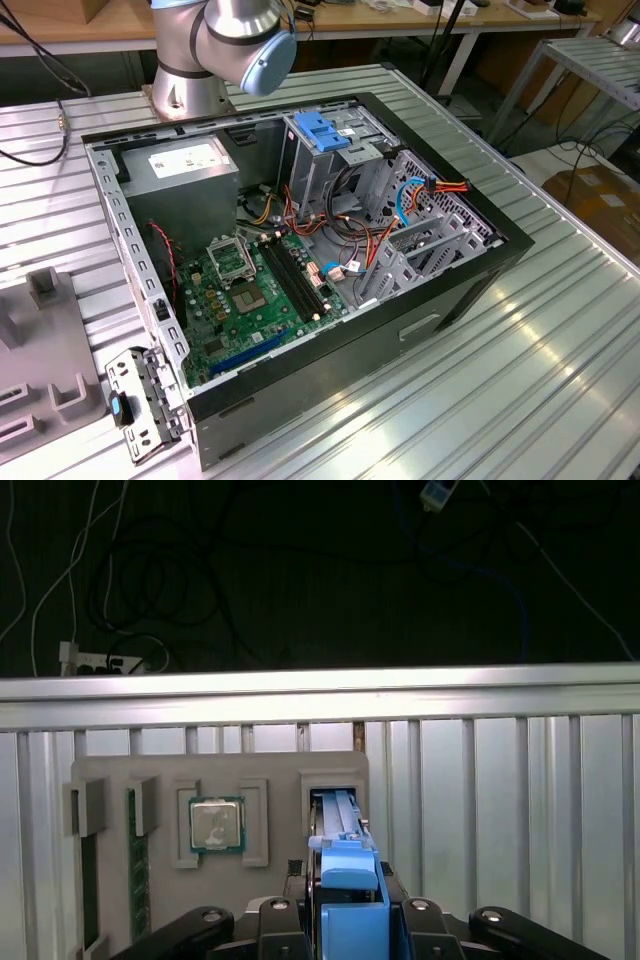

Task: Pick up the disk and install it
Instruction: 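Pick up the disk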

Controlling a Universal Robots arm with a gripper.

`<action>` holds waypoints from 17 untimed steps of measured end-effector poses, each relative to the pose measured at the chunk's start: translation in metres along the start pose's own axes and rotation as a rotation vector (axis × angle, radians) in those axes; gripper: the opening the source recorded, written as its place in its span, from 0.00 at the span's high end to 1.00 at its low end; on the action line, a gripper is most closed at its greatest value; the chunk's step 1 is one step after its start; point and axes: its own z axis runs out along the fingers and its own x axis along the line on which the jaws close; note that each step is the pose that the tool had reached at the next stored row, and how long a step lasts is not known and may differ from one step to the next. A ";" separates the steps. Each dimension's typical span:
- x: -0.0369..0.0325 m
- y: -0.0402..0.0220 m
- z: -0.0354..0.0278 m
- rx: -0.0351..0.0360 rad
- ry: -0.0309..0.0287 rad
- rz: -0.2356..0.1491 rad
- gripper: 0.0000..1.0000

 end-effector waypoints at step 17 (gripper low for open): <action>-0.0012 0.0001 -0.0602 0.0000 0.0000 0.000 0.63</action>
